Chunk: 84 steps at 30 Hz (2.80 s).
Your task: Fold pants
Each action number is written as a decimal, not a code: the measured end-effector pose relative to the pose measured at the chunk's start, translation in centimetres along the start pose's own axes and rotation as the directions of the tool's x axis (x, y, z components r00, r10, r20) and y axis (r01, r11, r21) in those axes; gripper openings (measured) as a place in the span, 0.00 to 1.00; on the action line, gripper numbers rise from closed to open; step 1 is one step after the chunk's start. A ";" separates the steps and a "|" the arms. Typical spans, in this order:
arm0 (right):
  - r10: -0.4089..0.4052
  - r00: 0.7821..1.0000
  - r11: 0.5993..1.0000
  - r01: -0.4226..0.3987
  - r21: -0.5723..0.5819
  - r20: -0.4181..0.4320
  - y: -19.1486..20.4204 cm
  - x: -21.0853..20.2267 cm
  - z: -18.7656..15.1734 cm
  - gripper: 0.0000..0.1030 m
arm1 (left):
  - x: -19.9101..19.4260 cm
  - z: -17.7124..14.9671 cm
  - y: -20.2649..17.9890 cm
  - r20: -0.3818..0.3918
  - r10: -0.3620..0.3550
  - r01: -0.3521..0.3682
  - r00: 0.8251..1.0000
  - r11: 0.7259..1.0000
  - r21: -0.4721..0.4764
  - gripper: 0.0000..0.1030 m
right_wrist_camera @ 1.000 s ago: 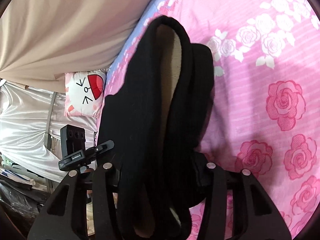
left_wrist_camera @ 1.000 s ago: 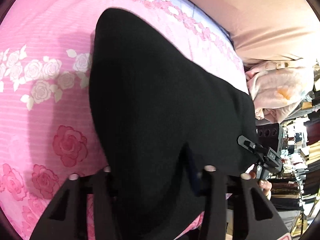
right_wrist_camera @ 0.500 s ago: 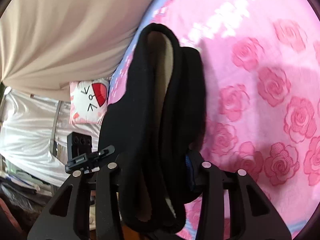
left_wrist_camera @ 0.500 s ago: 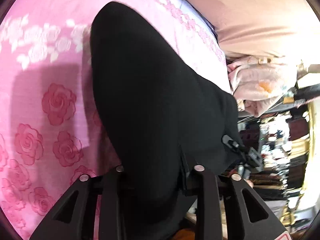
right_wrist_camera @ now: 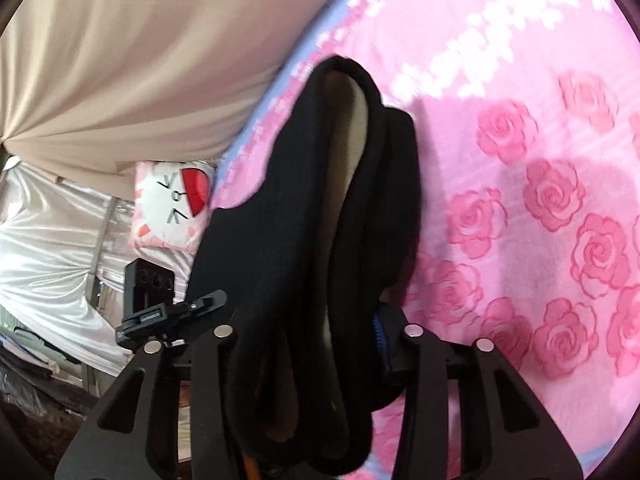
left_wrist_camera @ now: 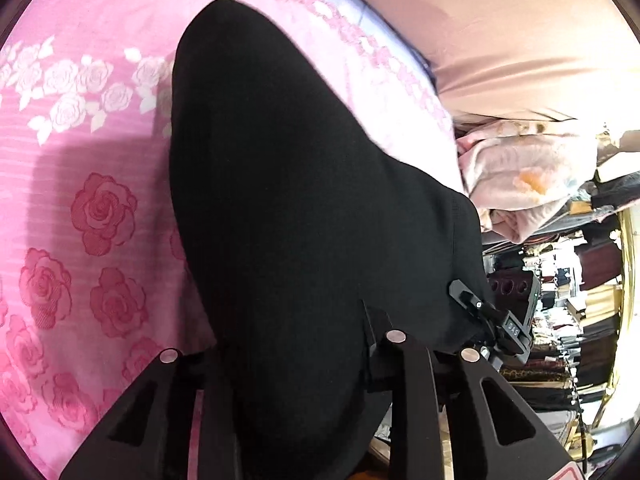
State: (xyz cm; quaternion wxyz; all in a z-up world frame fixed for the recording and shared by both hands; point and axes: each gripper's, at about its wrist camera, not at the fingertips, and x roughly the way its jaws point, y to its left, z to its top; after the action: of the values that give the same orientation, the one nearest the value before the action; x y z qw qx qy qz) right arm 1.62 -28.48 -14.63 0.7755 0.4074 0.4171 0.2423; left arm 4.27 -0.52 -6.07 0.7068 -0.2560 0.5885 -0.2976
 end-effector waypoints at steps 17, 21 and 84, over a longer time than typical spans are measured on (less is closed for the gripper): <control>0.201 0.946 0.871 -0.055 -0.489 0.253 19.9 -12.4 1.5 0.38 | -18.0 -3.2 -17.0 0.295 -0.175 0.008 0.939 0.871 0.491 0.22; 0.274 0.907 0.795 -0.027 -0.606 0.320 24.5 -14.5 4.3 0.37 | -21.5 -2.2 -21.3 0.389 -0.233 -0.047 0.891 0.806 0.590 0.23; 0.054 0.995 0.999 -0.053 -0.005 0.086 -4.1 13.1 23.0 0.51 | -1.0 24.5 10.4 0.230 -0.076 0.070 0.970 0.997 0.031 0.46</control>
State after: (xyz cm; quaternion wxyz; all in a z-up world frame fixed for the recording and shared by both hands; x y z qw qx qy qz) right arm 28.20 -31.19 -16.57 0.7866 0.4273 0.3718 0.2459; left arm 29.51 7.70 -8.46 0.7618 -0.3022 0.4891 -0.2985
